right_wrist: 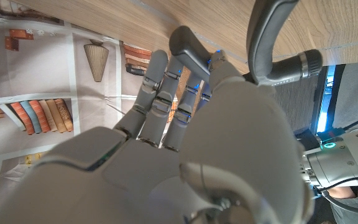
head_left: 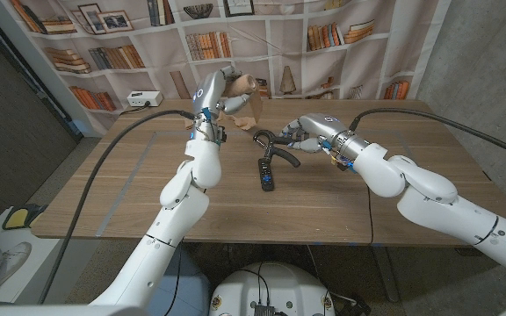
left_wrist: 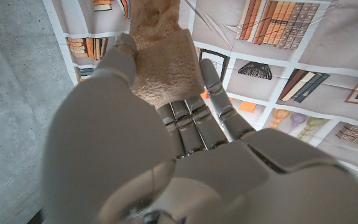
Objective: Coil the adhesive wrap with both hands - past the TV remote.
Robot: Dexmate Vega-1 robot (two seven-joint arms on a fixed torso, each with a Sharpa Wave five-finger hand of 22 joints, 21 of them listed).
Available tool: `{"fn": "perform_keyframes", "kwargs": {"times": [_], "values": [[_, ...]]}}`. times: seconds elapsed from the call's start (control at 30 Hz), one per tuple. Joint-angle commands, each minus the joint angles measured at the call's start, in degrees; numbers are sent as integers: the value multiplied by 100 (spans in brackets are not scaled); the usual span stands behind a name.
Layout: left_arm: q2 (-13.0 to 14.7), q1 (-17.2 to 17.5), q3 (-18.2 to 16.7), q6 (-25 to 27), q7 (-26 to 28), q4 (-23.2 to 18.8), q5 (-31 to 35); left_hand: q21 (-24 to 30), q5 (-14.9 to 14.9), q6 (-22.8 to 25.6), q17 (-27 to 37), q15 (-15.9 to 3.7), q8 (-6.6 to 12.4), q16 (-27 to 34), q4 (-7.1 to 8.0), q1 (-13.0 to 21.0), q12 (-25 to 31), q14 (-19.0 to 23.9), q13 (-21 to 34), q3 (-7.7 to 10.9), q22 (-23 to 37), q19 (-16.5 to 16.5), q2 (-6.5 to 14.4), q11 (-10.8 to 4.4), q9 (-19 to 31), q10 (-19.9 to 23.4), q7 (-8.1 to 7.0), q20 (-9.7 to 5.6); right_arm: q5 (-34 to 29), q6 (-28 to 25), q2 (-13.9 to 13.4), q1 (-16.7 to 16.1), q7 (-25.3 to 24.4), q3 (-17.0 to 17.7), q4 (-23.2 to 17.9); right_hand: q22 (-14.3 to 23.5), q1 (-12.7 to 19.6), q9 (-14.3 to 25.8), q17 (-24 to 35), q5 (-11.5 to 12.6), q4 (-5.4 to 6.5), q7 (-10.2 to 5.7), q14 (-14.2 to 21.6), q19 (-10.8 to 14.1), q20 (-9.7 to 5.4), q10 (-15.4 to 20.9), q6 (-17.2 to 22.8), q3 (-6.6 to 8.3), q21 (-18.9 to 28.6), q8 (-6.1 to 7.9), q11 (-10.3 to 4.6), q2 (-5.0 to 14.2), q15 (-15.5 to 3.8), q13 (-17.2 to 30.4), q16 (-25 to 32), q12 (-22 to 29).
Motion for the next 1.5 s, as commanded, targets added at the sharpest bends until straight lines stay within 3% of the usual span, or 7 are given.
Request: {"fn": "perform_keyframes", "kwargs": {"times": [0.03, 0.47, 0.77, 0.97, 1.5], "values": [[-68, -140, 194, -146, 11, 134, 65, 54, 2, 6, 28, -377, 43, -15, 49, 1123, -29, 410, 29, 83, -31, -39, 1169, -15, 292, 26, -53, -10, 51, 152, 113, 59, -69, -51, 65, 2, 148, 18, 12, 31, -121, -6, 403, -14, -676, 113, 11, 740, 42, 24, -53, 213, -891, 20, 33, 14], [10, -232, 314, -367, -205, 173, 49, 118, 1, -5, 70, -379, 42, -54, 45, 1118, -61, 413, 34, 78, -145, -70, 1166, -8, 282, 20, -44, -15, 52, 254, 215, 134, -31, -160, 150, 2, 148, 19, 10, 31, -123, 1, 400, -28, -677, 120, 17, 742, 54, 27, -55, 211, -891, 20, 19, 11], [85, -296, 456, -532, -43, 262, 440, 157, 0, -1, 92, -375, 40, -79, 48, 1112, -67, 406, 47, 74, -207, -81, 1171, -15, 268, 29, -47, -29, -24, 263, 247, 198, 90, -249, 146, 2, 149, 19, 14, 30, -124, 2, 405, -35, -677, 115, 14, 742, 61, 25, -52, 210, -891, 27, 18, 10], [-7, -377, 425, -640, -314, 294, 62, 191, -2, -3, 100, -379, 41, -102, 50, 1110, -75, 413, 53, 71, -261, -96, 1180, -24, 261, 35, -41, -21, -76, 246, 293, 251, 186, -317, 140, 2, 149, 20, 16, 30, -124, -1, 408, -40, -675, 111, 8, 742, 65, 23, -53, 208, -892, 25, 17, 6], [17, -379, 563, -860, -383, 204, 80, 284, -9, 18, 149, -380, 65, -143, 48, 1108, -94, 429, 71, 63, -394, -120, 1187, -30, 267, 41, -37, -30, -183, 236, 412, 362, 306, -431, 173, 0, 138, 21, 26, 29, -119, -5, 402, -61, -667, 100, -3, 742, 75, 20, -53, 207, -892, 40, 9, 2]]}}
